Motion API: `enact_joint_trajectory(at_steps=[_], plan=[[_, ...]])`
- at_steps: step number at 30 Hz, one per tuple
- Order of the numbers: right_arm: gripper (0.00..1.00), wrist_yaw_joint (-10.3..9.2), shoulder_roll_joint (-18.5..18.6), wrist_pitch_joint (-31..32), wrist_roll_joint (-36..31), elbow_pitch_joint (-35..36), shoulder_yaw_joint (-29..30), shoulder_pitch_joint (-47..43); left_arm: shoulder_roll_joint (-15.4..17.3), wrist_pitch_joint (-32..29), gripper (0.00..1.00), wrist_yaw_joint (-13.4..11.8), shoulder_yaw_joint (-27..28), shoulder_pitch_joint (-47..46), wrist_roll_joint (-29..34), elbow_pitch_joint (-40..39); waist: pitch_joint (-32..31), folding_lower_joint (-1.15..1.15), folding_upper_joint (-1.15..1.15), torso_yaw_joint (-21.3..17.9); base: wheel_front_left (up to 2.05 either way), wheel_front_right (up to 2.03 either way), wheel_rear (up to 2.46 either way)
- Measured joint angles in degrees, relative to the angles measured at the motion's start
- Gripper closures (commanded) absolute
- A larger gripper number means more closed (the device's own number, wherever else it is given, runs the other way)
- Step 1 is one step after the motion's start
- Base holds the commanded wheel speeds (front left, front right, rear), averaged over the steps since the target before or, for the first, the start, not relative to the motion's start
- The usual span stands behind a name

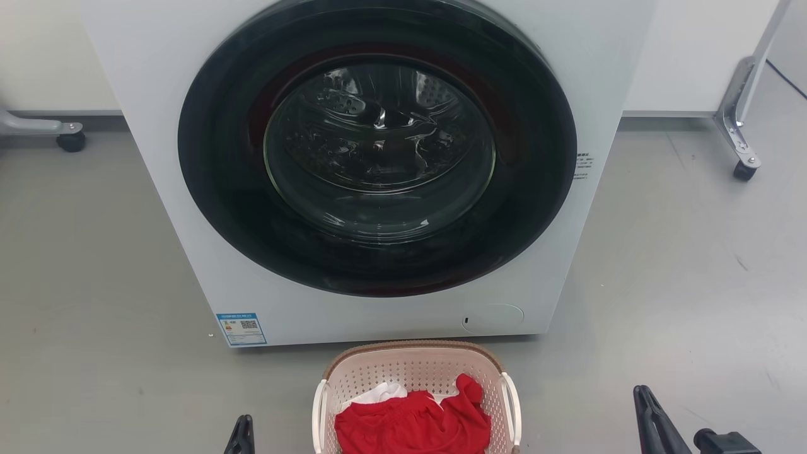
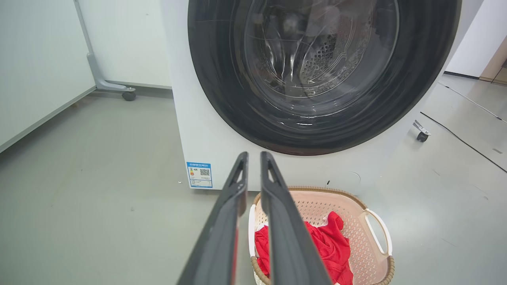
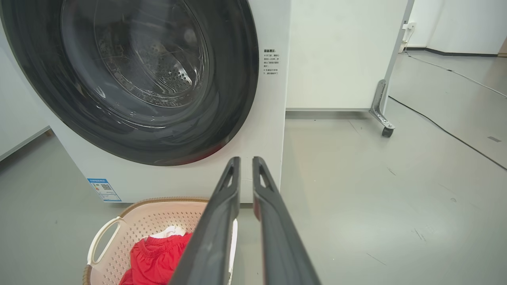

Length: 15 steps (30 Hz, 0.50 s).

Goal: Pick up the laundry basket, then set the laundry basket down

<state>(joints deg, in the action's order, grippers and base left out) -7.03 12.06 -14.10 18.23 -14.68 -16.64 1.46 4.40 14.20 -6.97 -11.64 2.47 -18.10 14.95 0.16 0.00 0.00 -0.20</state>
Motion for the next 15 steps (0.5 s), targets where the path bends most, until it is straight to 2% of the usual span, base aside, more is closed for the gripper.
enact_joint_trajectory(at_steps=[15], plan=[[1.00, 1.89, -1.3, 3.0, 9.7, -0.6, 3.7, 0.2, -0.2, -3.1, 1.00, 2.0, 2.5, -0.1, -10.0, 0.6, 0.0, 0.00, 0.00, 0.0, 0.00, 0.00, 0.00]])
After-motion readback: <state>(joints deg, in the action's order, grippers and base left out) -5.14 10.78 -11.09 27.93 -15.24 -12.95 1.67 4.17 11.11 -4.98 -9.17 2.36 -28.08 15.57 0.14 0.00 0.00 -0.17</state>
